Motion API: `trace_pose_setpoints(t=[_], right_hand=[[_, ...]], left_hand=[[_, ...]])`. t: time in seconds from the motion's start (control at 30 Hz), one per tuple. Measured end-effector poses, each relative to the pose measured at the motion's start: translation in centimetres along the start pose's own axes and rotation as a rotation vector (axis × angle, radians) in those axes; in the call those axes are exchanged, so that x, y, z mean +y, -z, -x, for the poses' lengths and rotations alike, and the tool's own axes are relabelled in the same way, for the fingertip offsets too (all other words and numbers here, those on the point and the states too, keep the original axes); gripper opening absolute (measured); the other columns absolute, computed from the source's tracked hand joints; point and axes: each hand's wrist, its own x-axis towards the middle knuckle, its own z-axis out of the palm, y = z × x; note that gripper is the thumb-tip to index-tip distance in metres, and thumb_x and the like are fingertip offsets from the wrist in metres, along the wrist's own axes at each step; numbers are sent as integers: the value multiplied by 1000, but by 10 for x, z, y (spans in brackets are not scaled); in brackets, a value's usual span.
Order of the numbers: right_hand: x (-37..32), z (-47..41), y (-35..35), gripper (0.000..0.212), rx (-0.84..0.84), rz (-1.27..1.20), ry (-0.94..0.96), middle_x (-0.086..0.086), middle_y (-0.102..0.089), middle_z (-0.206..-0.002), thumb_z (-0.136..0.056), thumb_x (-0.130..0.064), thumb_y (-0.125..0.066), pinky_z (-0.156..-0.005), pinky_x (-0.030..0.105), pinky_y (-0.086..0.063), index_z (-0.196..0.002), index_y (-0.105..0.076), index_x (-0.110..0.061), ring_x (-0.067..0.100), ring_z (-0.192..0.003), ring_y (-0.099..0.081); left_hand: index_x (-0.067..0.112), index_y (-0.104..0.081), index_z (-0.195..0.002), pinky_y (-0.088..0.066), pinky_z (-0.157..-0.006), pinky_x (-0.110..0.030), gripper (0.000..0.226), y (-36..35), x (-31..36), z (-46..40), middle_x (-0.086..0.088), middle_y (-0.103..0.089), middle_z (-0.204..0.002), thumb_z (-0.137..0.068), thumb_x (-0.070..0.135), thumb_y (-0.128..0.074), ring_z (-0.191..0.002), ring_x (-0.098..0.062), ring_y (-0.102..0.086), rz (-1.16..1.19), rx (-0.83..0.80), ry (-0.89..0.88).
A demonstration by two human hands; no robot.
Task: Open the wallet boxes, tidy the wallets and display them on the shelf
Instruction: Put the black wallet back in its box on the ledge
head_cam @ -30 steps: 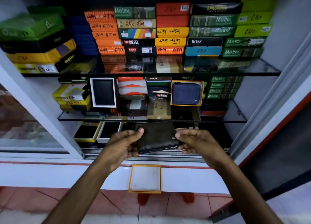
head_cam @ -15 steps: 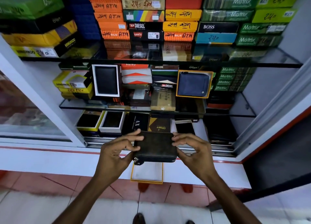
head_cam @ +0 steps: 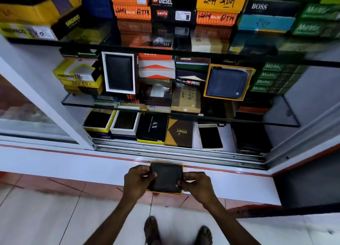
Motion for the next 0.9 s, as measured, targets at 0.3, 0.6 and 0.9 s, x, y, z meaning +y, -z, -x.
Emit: trace_pose_setpoints(t=[0.3,0.6,0.9], right_hand=[[14,-15,-15,37,64,5,-157,3,-74,-106,-74,-19,-85,-95,41,-57,-107,-75,-7,22,-97,-72],[-9,0,2,18,118,-145,-86,0,-79,-92,-76,-8,-81,-72,34,-65,-88,-79,-20,20,-75,-76],[-121,-6,71,32,271,-332,238,-3,-81,-89,-75,-6,-82,-76,29,-60,-103,-78,-21,13,-79,-74]], left_hand=[[2,-64,-118,-43,-84,-21,48,-21,-20,-8,-13,-74,-111,-82,31,-76,-101,-30,-71,-37,21,70],[11,-76,-99,-51,-84,-25,24,0,6,4,-6,-78,-102,-78,22,-80,-94,-23,-73,69,53,44],[27,-74,-89,-57,-62,-19,28,75,121,-17,14,-79,-82,-70,9,-84,-69,-4,-73,412,192,-212]])
